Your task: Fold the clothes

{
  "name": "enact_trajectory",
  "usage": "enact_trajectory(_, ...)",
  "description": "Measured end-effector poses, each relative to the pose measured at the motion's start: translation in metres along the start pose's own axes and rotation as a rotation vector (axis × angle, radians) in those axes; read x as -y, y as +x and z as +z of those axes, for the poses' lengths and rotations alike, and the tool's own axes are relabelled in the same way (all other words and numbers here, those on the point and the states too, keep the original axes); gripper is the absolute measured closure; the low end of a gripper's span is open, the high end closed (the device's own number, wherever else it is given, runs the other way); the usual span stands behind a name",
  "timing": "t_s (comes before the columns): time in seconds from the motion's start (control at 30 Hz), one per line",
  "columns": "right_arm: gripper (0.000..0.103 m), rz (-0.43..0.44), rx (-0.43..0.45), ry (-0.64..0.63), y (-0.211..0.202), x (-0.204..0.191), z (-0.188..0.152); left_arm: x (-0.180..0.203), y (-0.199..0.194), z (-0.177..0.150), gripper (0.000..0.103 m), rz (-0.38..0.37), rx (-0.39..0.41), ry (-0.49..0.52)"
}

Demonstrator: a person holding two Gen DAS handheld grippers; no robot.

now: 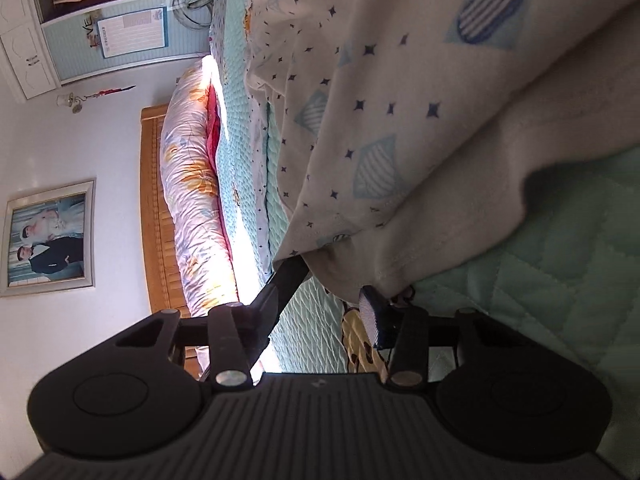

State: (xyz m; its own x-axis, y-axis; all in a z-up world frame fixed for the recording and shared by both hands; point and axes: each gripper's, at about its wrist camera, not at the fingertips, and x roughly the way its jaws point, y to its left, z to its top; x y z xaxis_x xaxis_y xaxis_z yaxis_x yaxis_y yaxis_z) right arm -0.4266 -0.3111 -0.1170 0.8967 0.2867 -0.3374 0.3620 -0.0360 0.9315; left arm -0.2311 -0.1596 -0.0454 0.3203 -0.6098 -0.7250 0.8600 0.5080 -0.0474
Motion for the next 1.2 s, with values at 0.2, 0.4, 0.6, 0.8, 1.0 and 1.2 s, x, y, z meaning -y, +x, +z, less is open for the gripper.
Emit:
enact_trajectory(0.2, 0.056, -0.107, 0.016, -0.209, 0.009, -0.029, 0.005, -0.001, 0.001, 0.001, 0.051, -0.015, -0.013, -0.02)
enact_trajectory(0.4, 0.063, -0.156, -0.012, -0.317, 0.03, -0.034, 0.002, -0.007, 0.001, 0.002, 0.048, -0.03, -0.022, -0.069)
enact_trajectory(0.6, 0.103, -0.172, -0.042, -0.387, 0.026, -0.015, -0.003, -0.007, 0.003, 0.003, 0.047, -0.036, -0.031, -0.081)
enact_trajectory(0.8, 0.103, -0.171, -0.045, -0.446, 0.02, -0.014, -0.009, -0.005, 0.004, 0.002, 0.047, -0.036, -0.041, -0.08)
enact_trajectory(1.0, 0.103, -0.16, -0.058, -0.461, 0.012, -0.011, -0.014, -0.005, 0.001, 0.0, 0.047, -0.037, -0.033, -0.096)
enact_trajectory(1.2, 0.103, -0.163, -0.057, -0.463, 0.015, -0.015, -0.013, -0.001, 0.0, -0.002, 0.045, -0.036, -0.026, -0.092)
